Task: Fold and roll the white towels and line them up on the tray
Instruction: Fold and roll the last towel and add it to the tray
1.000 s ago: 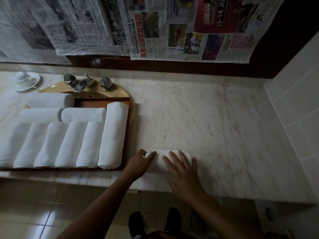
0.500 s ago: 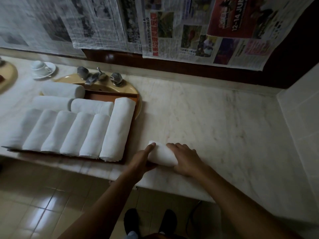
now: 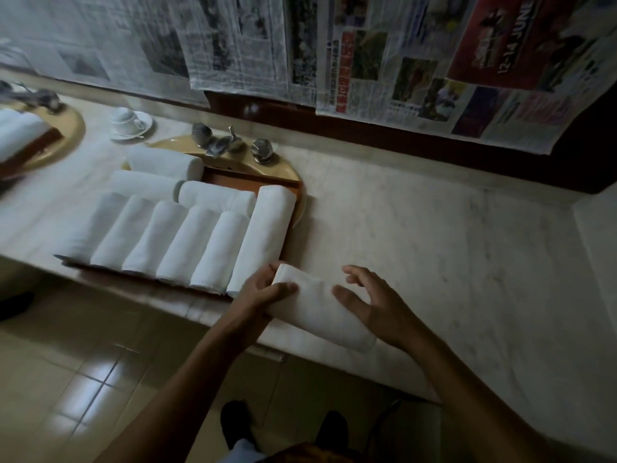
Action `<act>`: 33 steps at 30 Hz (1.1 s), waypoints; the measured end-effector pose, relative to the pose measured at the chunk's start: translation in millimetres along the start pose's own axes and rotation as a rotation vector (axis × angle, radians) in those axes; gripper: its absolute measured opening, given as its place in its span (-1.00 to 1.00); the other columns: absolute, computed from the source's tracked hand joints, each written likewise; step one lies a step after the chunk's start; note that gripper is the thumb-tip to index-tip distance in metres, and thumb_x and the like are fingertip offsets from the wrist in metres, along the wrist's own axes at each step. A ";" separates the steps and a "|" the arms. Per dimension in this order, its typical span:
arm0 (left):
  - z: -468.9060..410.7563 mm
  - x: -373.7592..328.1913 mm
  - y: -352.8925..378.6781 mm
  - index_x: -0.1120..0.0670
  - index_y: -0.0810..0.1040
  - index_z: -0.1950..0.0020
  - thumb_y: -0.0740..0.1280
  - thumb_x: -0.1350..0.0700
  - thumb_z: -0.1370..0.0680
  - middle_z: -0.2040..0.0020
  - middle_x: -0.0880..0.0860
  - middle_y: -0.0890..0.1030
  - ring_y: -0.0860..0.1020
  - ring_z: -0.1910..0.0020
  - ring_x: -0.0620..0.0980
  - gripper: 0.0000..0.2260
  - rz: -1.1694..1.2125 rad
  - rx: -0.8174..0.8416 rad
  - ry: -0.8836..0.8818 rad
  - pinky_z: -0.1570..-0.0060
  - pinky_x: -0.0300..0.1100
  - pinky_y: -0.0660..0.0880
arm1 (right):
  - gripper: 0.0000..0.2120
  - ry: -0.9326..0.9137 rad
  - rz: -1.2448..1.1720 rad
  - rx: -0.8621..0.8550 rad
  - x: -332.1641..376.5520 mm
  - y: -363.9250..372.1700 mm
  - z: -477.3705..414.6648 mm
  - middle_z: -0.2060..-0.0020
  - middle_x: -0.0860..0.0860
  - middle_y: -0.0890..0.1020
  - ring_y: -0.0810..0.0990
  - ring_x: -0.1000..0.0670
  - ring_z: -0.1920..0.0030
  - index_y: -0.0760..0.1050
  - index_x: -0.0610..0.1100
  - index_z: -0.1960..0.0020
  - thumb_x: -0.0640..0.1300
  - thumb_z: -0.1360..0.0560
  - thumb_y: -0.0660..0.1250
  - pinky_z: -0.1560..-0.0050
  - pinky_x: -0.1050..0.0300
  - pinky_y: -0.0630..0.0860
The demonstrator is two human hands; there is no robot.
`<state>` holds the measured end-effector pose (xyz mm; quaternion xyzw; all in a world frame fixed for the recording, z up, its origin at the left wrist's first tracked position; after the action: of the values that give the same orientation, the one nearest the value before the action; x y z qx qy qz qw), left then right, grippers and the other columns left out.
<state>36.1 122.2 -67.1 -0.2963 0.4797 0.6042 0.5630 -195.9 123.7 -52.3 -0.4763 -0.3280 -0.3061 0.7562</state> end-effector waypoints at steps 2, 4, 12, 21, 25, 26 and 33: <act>4.3 -22.7 -10.4 0.05 0.60 -0.11 0.55 0.01 -0.35 -0.05 0.14 0.65 0.61 -0.08 0.11 -0.63 -0.051 0.048 0.060 -0.01 0.06 0.53 | -0.24 0.028 -0.029 0.118 17.1 8.9 -8.7 -0.31 0.23 0.55 0.50 0.14 -0.34 0.45 0.23 -0.40 0.63 -0.36 0.13 -0.36 0.01 0.47; 6.2 -42.1 -24.4 0.06 0.57 -0.14 0.54 0.00 -0.36 -0.08 0.16 0.64 0.62 -0.08 0.11 -0.60 -0.116 0.076 0.102 0.06 0.04 0.58 | -0.34 0.012 -0.041 0.189 37.8 20.8 -14.9 -0.20 0.23 0.62 0.57 0.15 -0.23 0.53 0.22 -0.28 0.61 -0.41 0.12 -0.28 -0.05 0.53; 5.9 -90.8 -112.0 0.04 0.56 -0.18 0.53 -0.04 -0.39 -0.12 0.16 0.61 0.61 -0.11 0.16 -0.59 -0.202 0.127 0.155 0.08 0.00 0.61 | -0.25 -0.080 0.090 0.174 130.5 79.9 -25.8 -0.21 0.24 0.58 0.59 0.19 -0.13 0.39 0.24 -0.37 0.62 -0.31 0.27 -0.11 0.09 0.64; -3.1 -126.4 -188.8 0.03 0.54 -0.33 0.54 -0.06 -0.42 -0.20 0.15 0.65 0.62 -0.18 0.12 -0.49 -0.137 0.158 0.121 -0.14 0.03 0.57 | -0.25 -0.164 0.296 0.021 195.3 123.0 -57.0 -0.19 0.26 0.51 0.53 0.18 -0.10 0.33 0.25 -0.38 0.47 -0.29 0.47 -0.05 0.06 0.60; -18.8 -129.3 -237.7 -0.15 0.56 -0.31 0.35 -0.36 -0.49 -0.25 -0.04 0.65 0.61 -0.26 -0.01 -0.52 -0.260 -0.055 0.155 -0.34 0.14 0.52 | -0.31 -0.157 0.292 -0.004 210.2 115.0 -92.5 -0.15 0.27 0.50 0.52 0.19 -0.07 0.35 0.23 -0.35 0.43 -0.33 0.48 -0.01 0.06 0.59; -22.7 -127.8 -251.0 -0.16 0.55 -0.31 0.33 -0.36 -0.51 -0.24 -0.09 0.65 0.61 -0.25 -0.06 -0.54 -0.380 -0.134 0.182 -0.32 0.08 0.52 | -0.29 -0.155 0.303 -0.014 212.7 109.4 -106.1 -0.16 0.25 0.50 0.51 0.19 -0.07 0.35 0.22 -0.37 0.43 -0.33 0.47 0.00 0.08 0.57; -46.9 -89.2 -303.6 -0.03 0.48 -0.47 0.20 -0.38 -0.43 -0.41 0.05 0.49 0.42 -0.41 0.13 -0.30 -1.270 -0.338 0.233 -0.33 0.12 0.41 | -0.21 -0.184 0.411 -0.142 228.9 60.7 -245.9 -0.26 0.05 0.55 0.54 -0.03 -0.12 0.33 0.14 -0.40 0.35 -0.30 0.55 -0.03 0.00 0.49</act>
<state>337.4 15.4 -78.8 -0.6689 0.1683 0.1861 0.6997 38.2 -115.5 15.1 -0.6111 -0.2693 -0.1235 0.7340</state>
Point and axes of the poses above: each hand's wrist, its own z-axis away from the middle knuckle, its own y-axis out of the palm, x = y × z, the point moved 5 cm from there along -z, towards the middle knuckle
